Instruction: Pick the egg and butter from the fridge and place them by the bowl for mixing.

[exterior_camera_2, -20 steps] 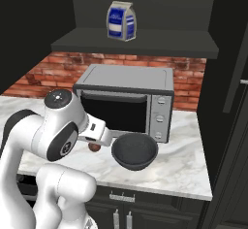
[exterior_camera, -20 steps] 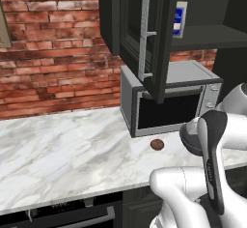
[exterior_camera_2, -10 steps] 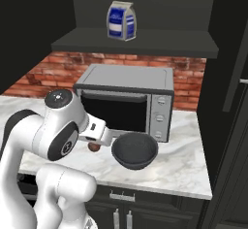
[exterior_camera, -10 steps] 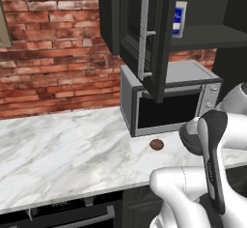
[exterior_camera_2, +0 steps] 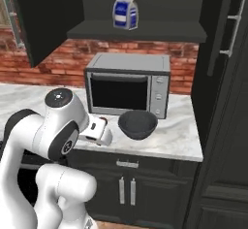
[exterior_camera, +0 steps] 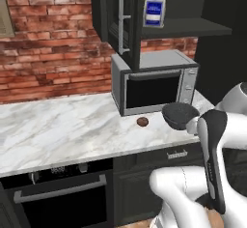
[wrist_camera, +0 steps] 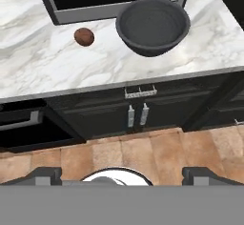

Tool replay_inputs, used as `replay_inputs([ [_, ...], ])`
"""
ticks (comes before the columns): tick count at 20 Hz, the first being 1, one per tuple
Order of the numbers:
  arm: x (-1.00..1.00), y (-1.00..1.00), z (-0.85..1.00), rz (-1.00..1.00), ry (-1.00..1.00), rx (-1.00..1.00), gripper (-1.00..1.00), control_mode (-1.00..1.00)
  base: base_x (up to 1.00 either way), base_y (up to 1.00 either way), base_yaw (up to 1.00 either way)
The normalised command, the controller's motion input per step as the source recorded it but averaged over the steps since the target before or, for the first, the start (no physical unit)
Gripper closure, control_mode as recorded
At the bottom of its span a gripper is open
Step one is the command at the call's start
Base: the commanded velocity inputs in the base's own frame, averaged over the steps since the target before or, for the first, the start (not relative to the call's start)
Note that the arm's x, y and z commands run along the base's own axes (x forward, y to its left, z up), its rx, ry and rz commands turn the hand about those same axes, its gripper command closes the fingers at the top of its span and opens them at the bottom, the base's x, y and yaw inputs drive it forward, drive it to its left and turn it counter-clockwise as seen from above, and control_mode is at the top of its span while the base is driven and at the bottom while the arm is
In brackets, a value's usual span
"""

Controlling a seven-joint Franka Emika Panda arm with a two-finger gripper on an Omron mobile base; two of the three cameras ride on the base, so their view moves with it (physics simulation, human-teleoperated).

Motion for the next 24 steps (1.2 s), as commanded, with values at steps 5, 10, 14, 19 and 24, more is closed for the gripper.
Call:
replay_inputs([
  [5, 0.0, 0.0, 0.0, 0.0, 0.0, 0.0, -1.0, 1.0, -0.48, 0.06, -0.44],
  [10, 0.0, 0.0, 0.0, 0.0, 0.0, 0.0, -1.0, 1.0, -0.01, 0.14, -0.9],
  [14, 0.0, 0.0, 0.0, 0.0, 0.0, 0.0, -1.0, 1.0, 0.0, 0.12, -0.92],
  [19, 0.0, 0.0, 0.0, 0.0, 0.0, 0.0, -1.0, 1.0, 0.0, 0.11, -0.92],
  [24, 0.0, 0.0, 0.0, 0.0, 0.0, 0.0, -1.0, 1.0, 0.0, 0.09, -0.91],
])
